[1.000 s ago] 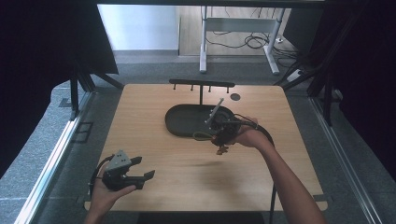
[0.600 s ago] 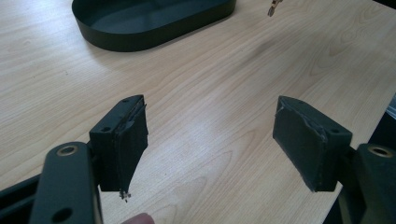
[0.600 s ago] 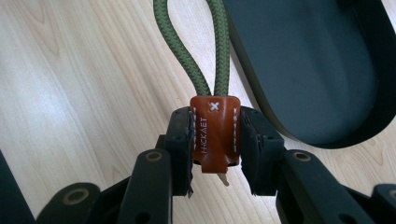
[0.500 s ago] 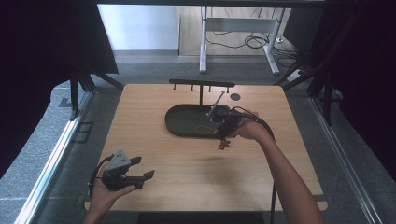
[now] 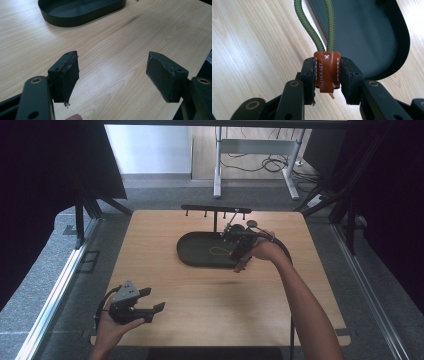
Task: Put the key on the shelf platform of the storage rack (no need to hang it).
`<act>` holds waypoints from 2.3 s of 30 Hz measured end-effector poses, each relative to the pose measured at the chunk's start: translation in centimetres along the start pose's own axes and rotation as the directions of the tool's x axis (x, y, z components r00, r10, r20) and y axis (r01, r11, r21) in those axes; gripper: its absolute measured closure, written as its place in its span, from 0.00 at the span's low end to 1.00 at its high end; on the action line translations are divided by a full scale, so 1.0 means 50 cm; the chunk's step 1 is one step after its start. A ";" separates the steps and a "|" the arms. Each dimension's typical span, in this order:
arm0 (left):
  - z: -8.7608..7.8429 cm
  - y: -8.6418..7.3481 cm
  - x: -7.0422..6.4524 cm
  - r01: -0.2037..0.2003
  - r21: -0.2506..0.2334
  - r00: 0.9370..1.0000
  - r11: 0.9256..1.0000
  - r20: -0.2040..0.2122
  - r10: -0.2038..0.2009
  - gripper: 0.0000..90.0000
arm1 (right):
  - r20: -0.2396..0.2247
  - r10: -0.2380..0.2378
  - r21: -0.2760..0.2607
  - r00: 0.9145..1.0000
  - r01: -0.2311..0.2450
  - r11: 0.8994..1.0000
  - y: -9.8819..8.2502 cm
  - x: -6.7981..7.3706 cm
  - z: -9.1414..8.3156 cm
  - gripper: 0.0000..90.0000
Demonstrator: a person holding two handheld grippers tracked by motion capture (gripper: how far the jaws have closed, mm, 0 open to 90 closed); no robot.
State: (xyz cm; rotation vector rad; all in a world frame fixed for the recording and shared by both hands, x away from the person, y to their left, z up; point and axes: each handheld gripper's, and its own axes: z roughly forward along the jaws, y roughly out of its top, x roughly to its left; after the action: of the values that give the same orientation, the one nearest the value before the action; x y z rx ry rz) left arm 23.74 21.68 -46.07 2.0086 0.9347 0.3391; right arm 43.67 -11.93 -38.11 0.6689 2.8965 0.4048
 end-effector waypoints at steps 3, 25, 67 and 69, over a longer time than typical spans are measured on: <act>0.000 0.000 0.000 0.002 -0.002 1.000 1.000 0.001 -0.002 0.30 | 0.001 0.004 0.007 1.000 -0.004 1.000 0.007 -0.004 0.002 0.74; -0.002 0.000 0.003 0.006 -0.009 1.000 1.000 0.002 -0.006 0.30 | 0.022 0.019 0.023 1.000 -0.020 1.000 0.045 -0.037 0.003 0.74; -0.009 -0.002 0.009 0.012 -0.015 1.000 1.000 0.000 -0.012 0.30 | 0.055 0.014 0.022 0.998 -0.015 1.000 0.073 -0.096 0.122 0.73; -0.010 -0.003 0.010 0.013 -0.014 1.000 1.000 -0.001 -0.013 0.30 | 0.052 0.015 0.023 0.999 -0.016 1.000 0.072 -0.096 0.129 0.73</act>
State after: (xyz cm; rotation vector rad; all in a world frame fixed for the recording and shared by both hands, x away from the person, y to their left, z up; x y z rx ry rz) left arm 23.76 22.38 -45.94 1.9892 0.9429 0.3392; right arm 50.67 -9.51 -42.85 0.6947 2.8530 0.3506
